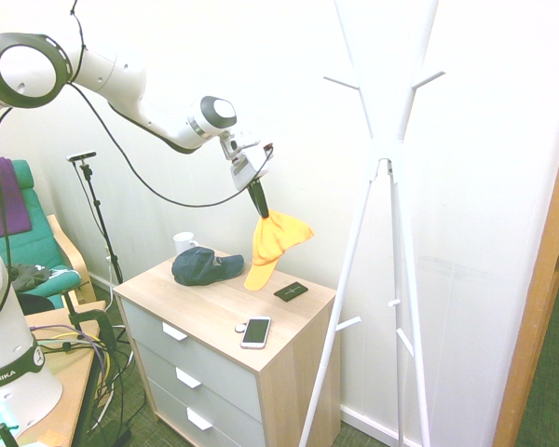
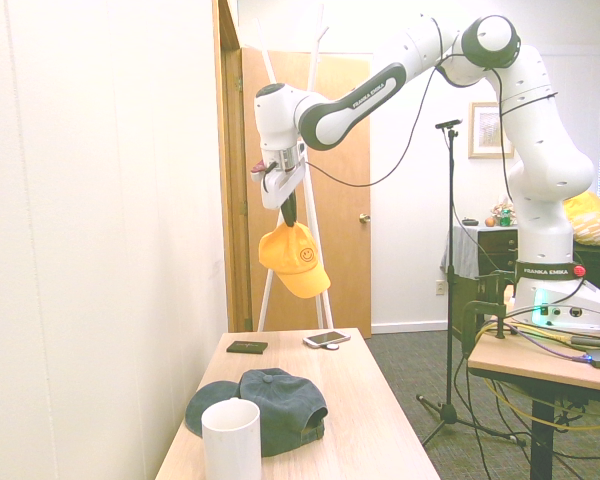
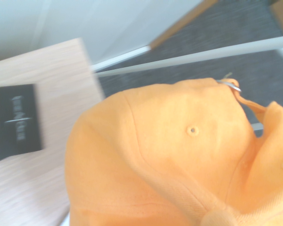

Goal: Hang the cap

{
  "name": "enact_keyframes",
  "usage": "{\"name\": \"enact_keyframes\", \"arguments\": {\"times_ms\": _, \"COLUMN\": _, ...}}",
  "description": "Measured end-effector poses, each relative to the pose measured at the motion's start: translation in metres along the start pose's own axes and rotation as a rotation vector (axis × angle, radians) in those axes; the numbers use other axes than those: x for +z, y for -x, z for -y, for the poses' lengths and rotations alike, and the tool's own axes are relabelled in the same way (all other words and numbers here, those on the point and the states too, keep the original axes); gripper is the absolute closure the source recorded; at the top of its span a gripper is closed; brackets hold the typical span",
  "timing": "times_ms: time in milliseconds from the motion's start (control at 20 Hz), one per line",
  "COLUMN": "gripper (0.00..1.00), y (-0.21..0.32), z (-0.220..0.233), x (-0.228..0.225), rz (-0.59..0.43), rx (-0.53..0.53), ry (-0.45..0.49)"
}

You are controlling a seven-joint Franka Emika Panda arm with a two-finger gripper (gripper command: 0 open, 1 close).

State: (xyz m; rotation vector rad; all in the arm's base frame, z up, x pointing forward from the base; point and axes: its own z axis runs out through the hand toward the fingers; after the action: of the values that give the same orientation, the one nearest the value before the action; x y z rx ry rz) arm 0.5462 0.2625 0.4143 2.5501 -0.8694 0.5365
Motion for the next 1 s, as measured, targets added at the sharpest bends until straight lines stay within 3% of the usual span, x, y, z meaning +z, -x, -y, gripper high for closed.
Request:
{"name": "enact_keyframes", "arguments": {"times_ms": 600, "gripper": 1.0, "y": -0.065, "z": -0.086, "x": -0.11, "rz": -0.266, "rx": 0.113, "ry": 0.139}}
{"name": "enact_keyframes", "arguments": {"times_ms": 1000, "gripper": 1.0, "y": -0.103, "z": -0.137, "x": -0.165, "rz": -0.409, "rx": 0.058, "ry": 0.299}}
